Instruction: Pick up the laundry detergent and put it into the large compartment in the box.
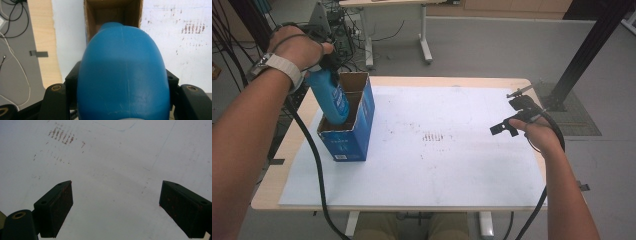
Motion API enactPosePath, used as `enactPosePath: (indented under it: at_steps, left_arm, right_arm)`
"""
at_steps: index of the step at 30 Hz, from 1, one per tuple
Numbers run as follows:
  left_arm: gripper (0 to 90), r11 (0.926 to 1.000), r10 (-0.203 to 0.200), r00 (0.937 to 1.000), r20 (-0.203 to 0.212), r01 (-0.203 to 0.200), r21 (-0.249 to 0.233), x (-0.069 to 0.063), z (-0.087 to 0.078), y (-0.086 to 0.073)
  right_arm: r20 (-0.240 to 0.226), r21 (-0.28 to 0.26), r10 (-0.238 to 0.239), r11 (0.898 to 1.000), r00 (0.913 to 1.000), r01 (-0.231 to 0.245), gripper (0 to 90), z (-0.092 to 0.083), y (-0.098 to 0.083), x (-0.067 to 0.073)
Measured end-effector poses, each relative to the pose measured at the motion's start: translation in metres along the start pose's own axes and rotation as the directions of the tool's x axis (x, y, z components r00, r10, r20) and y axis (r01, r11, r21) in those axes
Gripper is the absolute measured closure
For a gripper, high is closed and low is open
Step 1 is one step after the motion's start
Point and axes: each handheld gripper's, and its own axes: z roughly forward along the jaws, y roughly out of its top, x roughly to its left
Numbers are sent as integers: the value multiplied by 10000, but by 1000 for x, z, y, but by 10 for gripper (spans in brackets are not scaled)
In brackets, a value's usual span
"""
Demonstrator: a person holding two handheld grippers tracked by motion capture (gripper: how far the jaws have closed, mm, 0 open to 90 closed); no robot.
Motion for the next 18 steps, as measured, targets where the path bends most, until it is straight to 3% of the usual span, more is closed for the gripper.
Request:
enactPosePath:
  at_steps: [9, 18]
  left_arm:
    - [395, 9998, 169, 9997, -203, -168, 57, -4, 29, 8]
    - [395, 9996, 226, 9997, -83, -224, 167, -1, 59, 14]
  right_arm:
    - [57, -47, 75, 10000, 10000, -75, 116, 1, -2, -2]
    - [51, 14, 77, 10000, 10000, -77, 116, 4, -1, -2]
